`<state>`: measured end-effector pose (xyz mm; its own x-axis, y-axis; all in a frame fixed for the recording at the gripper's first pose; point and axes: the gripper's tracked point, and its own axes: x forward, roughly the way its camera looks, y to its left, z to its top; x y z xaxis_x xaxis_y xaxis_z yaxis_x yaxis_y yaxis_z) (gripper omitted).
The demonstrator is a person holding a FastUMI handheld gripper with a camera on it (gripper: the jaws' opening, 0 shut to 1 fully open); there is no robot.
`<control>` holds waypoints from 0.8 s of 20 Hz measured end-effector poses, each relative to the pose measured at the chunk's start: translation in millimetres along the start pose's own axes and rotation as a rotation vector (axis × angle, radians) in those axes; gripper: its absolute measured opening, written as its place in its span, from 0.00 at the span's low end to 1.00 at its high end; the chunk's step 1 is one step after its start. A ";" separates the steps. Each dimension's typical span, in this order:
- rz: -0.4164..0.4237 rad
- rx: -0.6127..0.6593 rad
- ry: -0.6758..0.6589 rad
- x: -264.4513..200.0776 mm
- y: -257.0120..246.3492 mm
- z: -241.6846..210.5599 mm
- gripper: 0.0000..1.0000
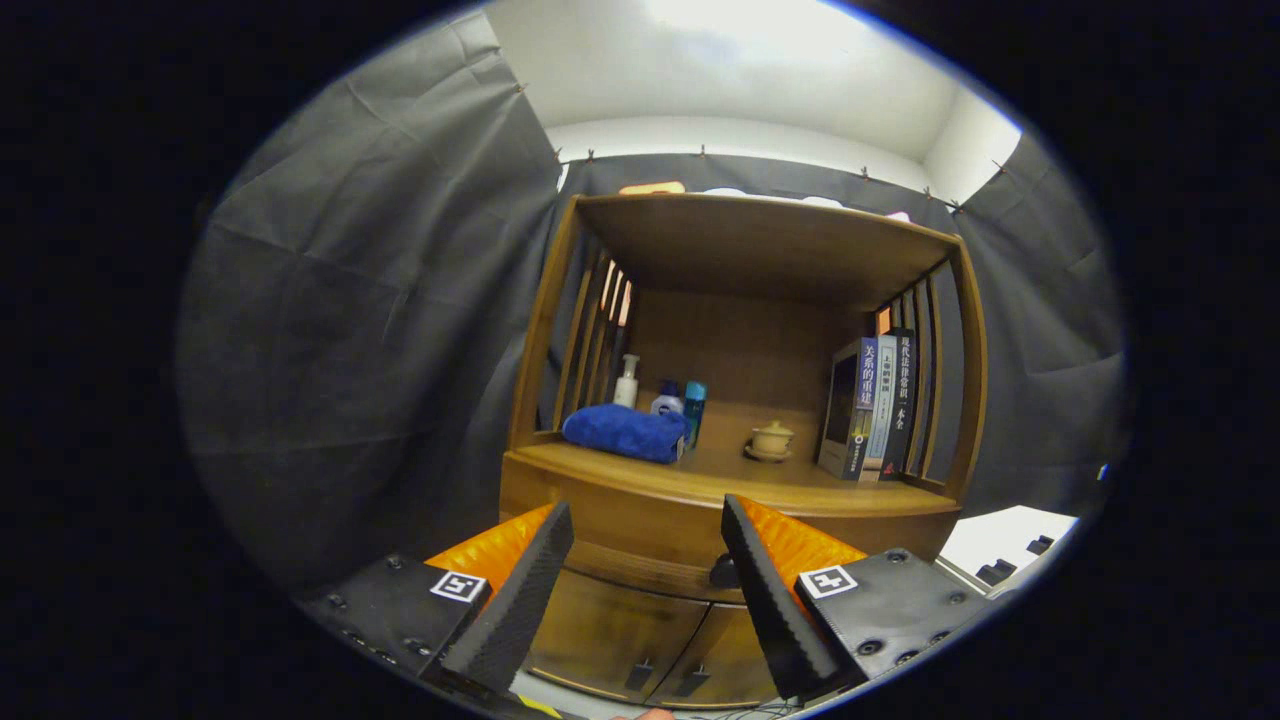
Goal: Pull open the drawer, take out the items inside it, and place them on the countertop above the cabinet.
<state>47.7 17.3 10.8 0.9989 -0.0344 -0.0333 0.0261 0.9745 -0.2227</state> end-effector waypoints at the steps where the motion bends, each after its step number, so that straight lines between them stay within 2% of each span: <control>1: -0.041 0.014 0.012 9.5 -12.5 -2.5 0.98; 4: -0.117 0.039 0.113 38.0 -36.3 -37.7 0.98; 10: -0.183 0.006 0.287 62.2 -69.6 -116.4 0.98; 12: -0.170 0.030 0.318 66.6 -65.1 -128.7 0.98; 16: -0.158 0.053 0.301 83.8 -58.1 -126.2 0.98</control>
<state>124.8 -70.2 -102.0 0.9259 -0.2420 -0.2900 0.1896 0.9618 -0.1974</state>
